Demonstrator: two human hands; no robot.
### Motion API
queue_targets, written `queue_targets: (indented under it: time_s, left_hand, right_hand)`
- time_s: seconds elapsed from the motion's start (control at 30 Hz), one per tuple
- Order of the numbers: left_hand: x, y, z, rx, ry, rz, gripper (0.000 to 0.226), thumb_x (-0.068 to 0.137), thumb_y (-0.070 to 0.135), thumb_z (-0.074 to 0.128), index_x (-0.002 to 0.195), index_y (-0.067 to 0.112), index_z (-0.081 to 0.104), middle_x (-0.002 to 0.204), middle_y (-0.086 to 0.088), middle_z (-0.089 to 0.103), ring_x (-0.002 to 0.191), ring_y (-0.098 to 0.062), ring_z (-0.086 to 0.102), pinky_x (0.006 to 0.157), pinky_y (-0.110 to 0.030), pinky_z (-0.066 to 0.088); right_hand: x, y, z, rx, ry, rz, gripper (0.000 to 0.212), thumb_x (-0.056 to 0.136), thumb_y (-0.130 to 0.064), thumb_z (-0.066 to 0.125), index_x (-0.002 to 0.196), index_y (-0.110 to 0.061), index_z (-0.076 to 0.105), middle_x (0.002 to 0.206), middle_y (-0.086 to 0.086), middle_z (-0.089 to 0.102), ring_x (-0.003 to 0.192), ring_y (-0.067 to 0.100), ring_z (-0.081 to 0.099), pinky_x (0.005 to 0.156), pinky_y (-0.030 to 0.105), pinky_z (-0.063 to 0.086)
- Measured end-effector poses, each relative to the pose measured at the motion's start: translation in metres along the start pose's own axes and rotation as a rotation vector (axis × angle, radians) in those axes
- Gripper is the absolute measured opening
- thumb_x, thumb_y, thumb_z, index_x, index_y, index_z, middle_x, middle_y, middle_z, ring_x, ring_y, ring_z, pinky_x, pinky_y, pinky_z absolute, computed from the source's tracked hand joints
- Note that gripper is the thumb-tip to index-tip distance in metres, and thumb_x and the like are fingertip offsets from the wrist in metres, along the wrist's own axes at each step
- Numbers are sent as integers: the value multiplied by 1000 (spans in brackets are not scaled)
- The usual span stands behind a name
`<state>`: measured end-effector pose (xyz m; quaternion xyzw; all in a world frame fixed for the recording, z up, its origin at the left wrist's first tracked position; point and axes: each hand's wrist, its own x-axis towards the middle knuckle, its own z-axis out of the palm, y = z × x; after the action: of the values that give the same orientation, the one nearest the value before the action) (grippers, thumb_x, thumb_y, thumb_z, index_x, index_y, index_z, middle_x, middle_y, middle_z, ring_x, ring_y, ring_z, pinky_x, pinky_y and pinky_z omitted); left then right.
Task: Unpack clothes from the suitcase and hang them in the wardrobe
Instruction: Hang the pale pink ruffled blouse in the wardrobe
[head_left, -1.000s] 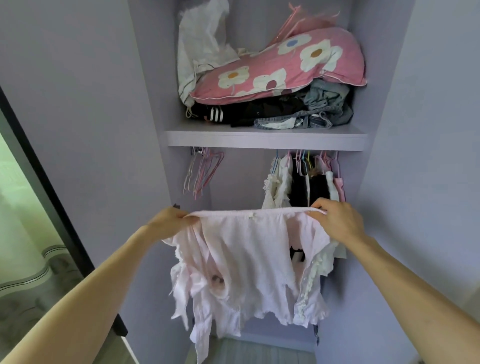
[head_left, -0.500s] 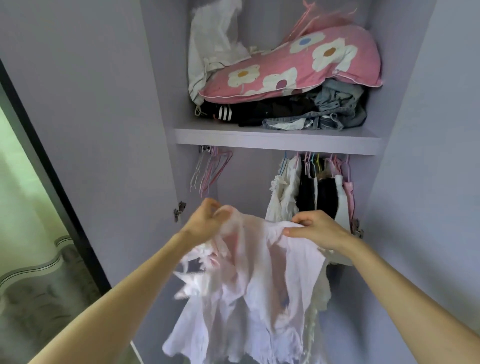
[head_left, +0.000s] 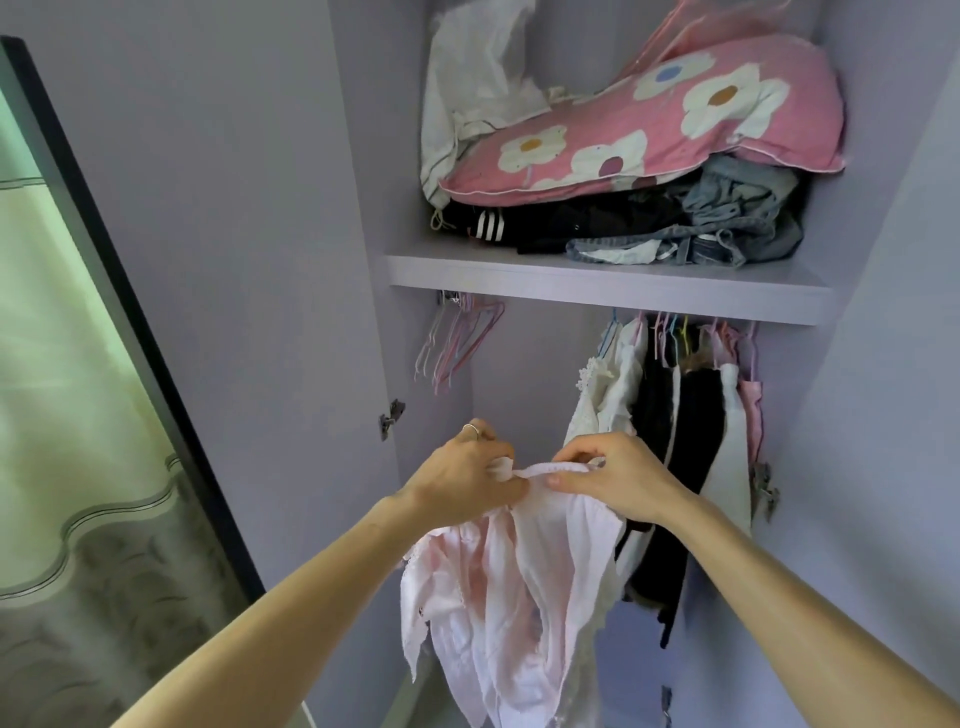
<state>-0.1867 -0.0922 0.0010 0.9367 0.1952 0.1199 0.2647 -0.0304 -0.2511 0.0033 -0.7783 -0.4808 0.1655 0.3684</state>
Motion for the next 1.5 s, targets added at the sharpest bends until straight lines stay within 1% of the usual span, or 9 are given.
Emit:
queue_targets:
  time_s: [0.13, 0.27, 0.37, 0.6, 0.73, 0.87, 1.07, 1.23, 1.5]
  left_hand:
    - [3, -15, -11, 306, 82, -29, 32, 87, 29, 53, 63, 24, 33, 60, 6, 42, 61, -22, 41, 55, -28, 35]
    - [25, -45, -38, 584, 213, 55, 13, 94, 31, 44, 85, 24, 50, 82, 3, 61, 79, -24, 55, 72, -30, 43]
    - [45, -72, -50, 822, 204, 112, 30, 100, 33, 36, 115, 17, 56, 104, -3, 69, 103, -24, 54, 92, -34, 36]
    - [117, -158, -103, 1115, 196, 43, 38, 100, 27, 43, 133, 9, 52, 133, -8, 54, 127, -27, 42, 110, -42, 27]
    - [146, -206, -133, 1228, 307, 40, 41, 79, 24, 74, 113, 1, 71, 122, -19, 65, 127, -38, 53, 115, -54, 20]
    - [161, -254, -125, 1385, 389, -30, 54, 103, 27, 29, 151, 2, 29, 163, -22, 11, 152, -38, 1, 118, -59, -13]
    - [190, -297, -84, 1477, 485, -61, 74, 104, 42, 11, 149, -5, -22, 157, -24, -28, 147, -36, -27, 104, -63, -33]
    - [212, -305, -70, 1434, 581, -49, 70, 104, 39, 14, 151, -3, -18, 157, -26, -27, 146, -39, -27, 101, -64, -34]
    - [211, -323, -61, 1439, 531, -28, 53, 103, 33, 19, 152, 13, 27, 163, -22, -13, 149, -40, -18, 109, -64, -23]
  right_hand:
    - [22, 2, 24, 5, 65, 27, 12, 79, -46, 77, 79, -35, 72, 74, -7, 68, 58, 5, 57, 59, 21, 44]
    - [62, -6, 40, 18, 123, 61, 23, 83, -45, 73, 74, -25, 67, 65, -2, 66, 54, 1, 56, 56, 19, 42]
    - [92, -12, 55, 12, 161, 76, 23, 86, -43, 71, 72, -25, 65, 61, -7, 66, 54, 4, 56, 59, 24, 45]
    - [207, -25, 92, -78, 248, 145, 20, 91, -48, 60, 106, -35, 66, 99, -20, 64, 96, 6, 61, 79, 24, 45]
    - [275, -6, 104, -53, 252, 224, 30, 94, -43, 56, 120, -27, 59, 113, -10, 63, 109, 16, 59, 84, 26, 43]
    - [353, 22, 127, -29, 261, 293, 40, 97, -40, 54, 130, -17, 51, 128, 3, 63, 115, 26, 59, 93, 31, 46]
    - [441, 53, 184, 126, 273, 353, 56, 101, -43, 45, 144, -8, 36, 142, 14, 50, 126, 34, 51, 102, 34, 41]
    - [484, 75, 201, 2, 376, 335, 27, 94, -22, 52, 107, -2, 67, 111, 19, 69, 100, 33, 66, 80, 29, 49]
    - [484, 79, 191, -144, 571, 384, 51, 105, -27, 23, 128, 4, 57, 138, 25, 53, 125, 40, 51, 102, 40, 39]
